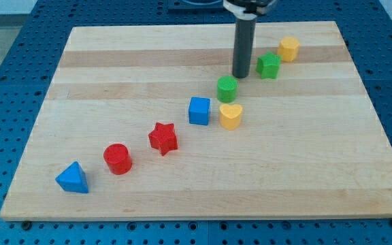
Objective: Form a diagonal line with yellow heart green circle and blue cube
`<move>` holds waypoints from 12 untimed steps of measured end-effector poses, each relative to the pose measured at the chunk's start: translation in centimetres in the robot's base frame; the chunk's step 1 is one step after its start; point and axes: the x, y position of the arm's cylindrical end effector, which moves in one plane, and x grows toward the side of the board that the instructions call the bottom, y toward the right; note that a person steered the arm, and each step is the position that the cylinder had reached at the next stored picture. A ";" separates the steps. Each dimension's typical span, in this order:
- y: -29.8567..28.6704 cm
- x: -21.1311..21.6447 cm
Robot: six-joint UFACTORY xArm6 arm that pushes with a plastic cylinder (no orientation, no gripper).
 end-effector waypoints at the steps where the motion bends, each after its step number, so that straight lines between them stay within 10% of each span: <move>1: 2.3 2.7; 3: 2.4 11.4; 6: -7.4 13.8; 12: -5.9 13.3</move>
